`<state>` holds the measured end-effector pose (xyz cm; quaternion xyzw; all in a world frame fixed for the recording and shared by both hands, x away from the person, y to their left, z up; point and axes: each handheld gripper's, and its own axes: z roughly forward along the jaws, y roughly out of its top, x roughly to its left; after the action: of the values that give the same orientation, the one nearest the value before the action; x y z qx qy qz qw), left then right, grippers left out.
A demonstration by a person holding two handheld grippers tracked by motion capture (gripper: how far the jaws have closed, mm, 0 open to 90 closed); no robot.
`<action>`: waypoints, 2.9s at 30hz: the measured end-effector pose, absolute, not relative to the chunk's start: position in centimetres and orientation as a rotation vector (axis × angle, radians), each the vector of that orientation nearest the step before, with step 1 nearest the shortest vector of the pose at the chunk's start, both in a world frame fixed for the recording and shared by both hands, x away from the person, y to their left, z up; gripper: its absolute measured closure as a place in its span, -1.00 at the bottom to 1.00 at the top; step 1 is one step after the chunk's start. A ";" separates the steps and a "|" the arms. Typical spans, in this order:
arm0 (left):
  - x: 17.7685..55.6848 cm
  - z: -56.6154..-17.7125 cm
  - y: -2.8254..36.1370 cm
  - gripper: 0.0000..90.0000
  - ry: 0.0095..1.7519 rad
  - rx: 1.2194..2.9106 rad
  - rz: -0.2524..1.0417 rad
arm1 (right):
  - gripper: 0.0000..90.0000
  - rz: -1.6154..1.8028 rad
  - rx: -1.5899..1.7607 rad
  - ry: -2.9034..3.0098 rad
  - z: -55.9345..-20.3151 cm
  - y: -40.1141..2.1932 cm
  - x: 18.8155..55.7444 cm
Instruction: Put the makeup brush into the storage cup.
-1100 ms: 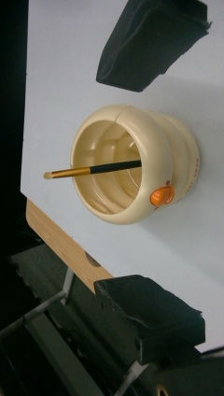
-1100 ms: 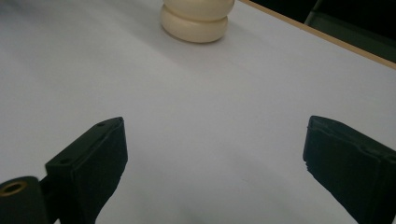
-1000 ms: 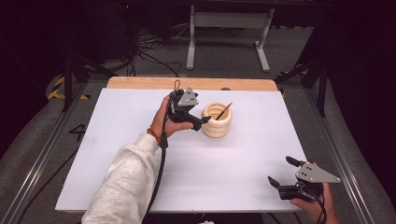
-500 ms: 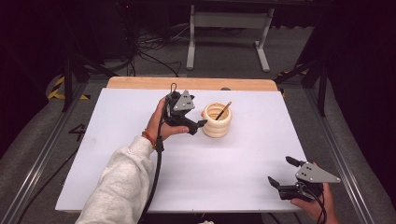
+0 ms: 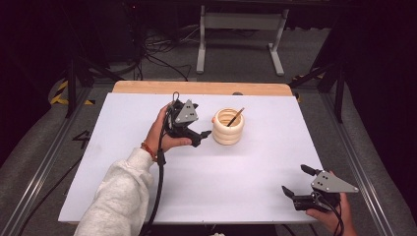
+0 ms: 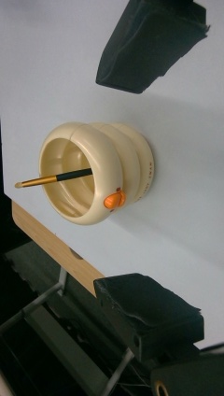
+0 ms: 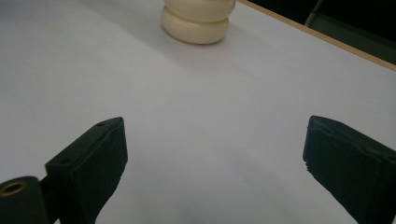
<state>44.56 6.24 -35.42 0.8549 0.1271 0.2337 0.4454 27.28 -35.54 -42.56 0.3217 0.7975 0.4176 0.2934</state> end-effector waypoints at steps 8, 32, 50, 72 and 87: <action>43.9 -35.8 7.2 -0.86 0.311 2.136 0.597 | -0.84 1.110 0.855 2.123 -42.6 -35.5 27.3; 41.3 -36.9 10.2 -0.87 0.320 2.161 0.637 | -0.84 1.106 0.853 2.124 -42.6 -35.5 27.3; 39.8 -37.6 13.5 -0.87 0.354 2.175 0.666 | -0.84 1.102 0.857 2.125 -42.6 -35.5 27.2; 37.9 -40.1 16.9 -0.88 0.423 2.211 0.648 | -0.84 1.099 0.853 2.127 -42.6 -35.5 27.2; 36.3 -41.5 18.4 -0.88 0.445 2.230 0.659 | -0.84 1.099 0.848 2.130 -42.6 -35.4 27.2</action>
<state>36.34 18.42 -41.52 0.8722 0.1740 0.2578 0.3775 27.20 -35.42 -42.57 0.3186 0.8005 0.4131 0.2950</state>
